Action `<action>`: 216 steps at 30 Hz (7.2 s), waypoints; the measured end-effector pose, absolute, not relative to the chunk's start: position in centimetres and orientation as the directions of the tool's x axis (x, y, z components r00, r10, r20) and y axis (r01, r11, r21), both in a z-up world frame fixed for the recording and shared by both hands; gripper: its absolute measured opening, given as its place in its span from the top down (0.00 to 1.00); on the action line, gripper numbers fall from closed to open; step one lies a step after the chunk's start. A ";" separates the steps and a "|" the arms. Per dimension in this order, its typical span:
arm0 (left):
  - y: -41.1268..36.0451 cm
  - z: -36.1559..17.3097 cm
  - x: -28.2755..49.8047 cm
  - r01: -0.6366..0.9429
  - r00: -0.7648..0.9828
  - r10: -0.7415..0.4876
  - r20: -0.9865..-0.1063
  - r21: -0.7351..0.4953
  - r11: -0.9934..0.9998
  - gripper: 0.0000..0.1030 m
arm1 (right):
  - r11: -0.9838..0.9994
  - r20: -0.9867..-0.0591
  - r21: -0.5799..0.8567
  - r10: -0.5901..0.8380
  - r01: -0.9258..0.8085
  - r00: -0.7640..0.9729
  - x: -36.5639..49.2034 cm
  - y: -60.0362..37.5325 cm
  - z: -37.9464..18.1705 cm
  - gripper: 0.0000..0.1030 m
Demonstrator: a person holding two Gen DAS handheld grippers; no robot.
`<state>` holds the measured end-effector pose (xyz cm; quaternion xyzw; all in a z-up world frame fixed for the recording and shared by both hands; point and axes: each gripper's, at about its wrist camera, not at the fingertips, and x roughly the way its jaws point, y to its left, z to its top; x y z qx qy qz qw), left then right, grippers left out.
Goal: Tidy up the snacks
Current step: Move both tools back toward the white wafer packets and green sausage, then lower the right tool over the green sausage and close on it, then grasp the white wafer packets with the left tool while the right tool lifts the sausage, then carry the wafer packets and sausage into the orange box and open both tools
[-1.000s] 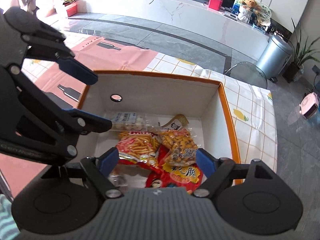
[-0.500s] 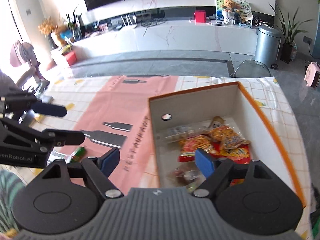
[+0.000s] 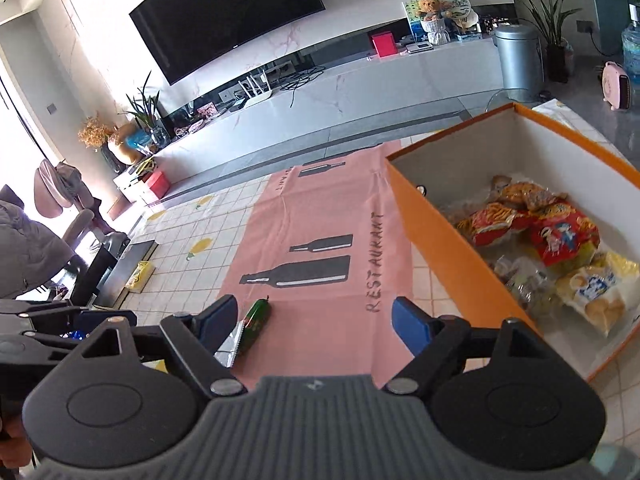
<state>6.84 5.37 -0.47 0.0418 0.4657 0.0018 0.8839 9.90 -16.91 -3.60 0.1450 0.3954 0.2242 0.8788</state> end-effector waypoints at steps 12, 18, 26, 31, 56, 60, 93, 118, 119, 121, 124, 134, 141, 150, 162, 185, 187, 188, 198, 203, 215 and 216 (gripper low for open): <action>12.7 -4.2 5.8 -0.100 0.498 0.055 -0.865 0.006 0.995 0.27 | 0.886 -0.720 0.364 0.463 -0.286 0.517 8.9 -9.9 -7.4 0.25; 14.1 -6.6 7.7 -0.071 0.447 0.054 -0.893 0.025 0.997 0.27 | 0.895 -0.748 0.325 0.441 -0.305 0.495 10.5 -6.7 -8.7 0.33; 15.7 -10.2 9.9 -0.070 0.338 0.059 -0.939 0.037 0.997 0.27 | 0.907 -0.789 0.264 0.398 -0.328 0.468 13.2 -3.1 -10.7 0.40; 16.3 -12.1 10.5 -0.093 0.284 0.063 -0.957 0.038 0.995 0.27 | 0.911 -0.802 0.230 0.377 -0.343 0.464 15.0 -1.2 -11.8 0.42; 20.5 -13.5 14.2 -0.324 0.420 0.132 -0.898 -0.013 0.946 0.32 | 0.917 -0.808 0.154 0.331 -0.368 0.487 20.2 2.5 -14.8 0.57; 20.6 -13.4 14.6 -0.348 0.460 0.100 -0.882 -0.076 0.935 0.32 | 0.930 -0.815 0.104 0.283 -0.353 0.505 20.3 1.4 -15.0 0.68; 19.2 -10.6 12.1 -0.271 0.481 0.025 -0.876 -0.121 0.955 0.24 | 0.925 -0.848 0.377 0.367 -0.050 0.383 14.7 -3.0 -13.7 0.41; 24.0 -11.8 15.6 -0.267 0.539 -0.022 -0.842 -0.196 0.944 0.22 | 0.946 -0.839 0.303 0.322 -0.115 0.438 18.3 -2.1 -14.8 0.79; 24.1 -12.1 15.9 -0.262 0.540 -0.042 -0.840 -0.215 0.941 0.22 | 0.945 -0.837 0.307 0.326 -0.116 0.439 18.3 -2.2 -14.8 0.79; 23.9 -12.8 16.3 -0.265 0.522 -0.058 -0.851 -0.227 0.937 0.22 | 0.943 -0.835 0.310 0.333 -0.124 0.439 18.3 -2.2 -14.8 0.78; 23.3 -13.5 16.3 -0.246 0.501 -0.099 -0.860 -0.251 0.936 0.25 | 0.938 -0.831 0.319 0.347 -0.138 0.435 18.2 -2.5 -14.8 0.78; 18.2 -13.5 15.3 -0.061 0.429 -0.278 -0.859 -0.334 0.941 0.25 | 0.940 -0.829 0.314 0.338 -0.131 0.445 18.8 -4.8 -14.9 0.78; 15.6 -11.6 15.7 0.069 0.480 -0.170 -0.861 -0.156 0.985 0.24 | 0.949 -0.819 0.281 0.316 -0.145 0.480 19.5 -5.6 -14.9 0.77; 13.8 -11.8 19.1 0.306 0.494 -0.067 -0.867 0.101 0.947 0.18 | 0.947 -0.812 0.263 0.320 -0.184 0.489 18.7 -5.5 -14.9 0.61; 13.8 -14.2 21.4 0.353 0.452 -0.095 -0.887 0.080 0.932 0.15 | 0.949 -0.798 0.234 0.312 -0.213 0.516 17.9 -5.0 -15.5 0.61; 12.5 -12.8 20.1 0.149 0.428 -0.029 -0.904 0.039 0.988 0.39 | 0.952 -0.787 0.215 0.302 -0.219 0.538 17.5 -5.9 -15.6 0.77; 12.3 -11.8 19.5 0.124 0.436 -0.022 -0.900 0.036 0.992 0.39 | 0.949 -0.784 0.232 0.312 -0.213 0.537 17.3 -6.4 -15.4 0.78; 12.2 -11.3 19.2 0.107 0.438 -0.009 -0.899 0.042 0.993 0.39 | 0.948 -0.780 0.236 0.317 -0.215 0.539 17.1 -6.6 -15.2 0.78; 9.4 -5.2 15.3 -0.029 0.525 -0.078 -0.848 -0.109 0.994 0.39 | 0.924 -0.715 0.267 0.381 -0.275 0.586 14.2 -8.3 -10.9 0.79; 7.1 -3.2 13.9 -0.044 0.565 -0.172 -0.807 -0.238 0.970 0.39 | 0.918 -0.681 0.290 0.396 -0.269 0.616 13.0 -11.5 -8.0 0.79; -1.1 0.0 14.9 0.086 0.596 -0.322 -0.736 -0.340 0.937 0.39 | 0.929 -0.626 0.162 0.358 -0.334 0.692 13.6 -19.7 -1.2 0.79; -1.9 0.3 15.1 0.103 0.596 -0.339 -0.728 -0.350 0.931 0.39 | 0.932 -0.626 0.154 0.350 -0.329 0.697 13.9 -20.5 -0.8 0.79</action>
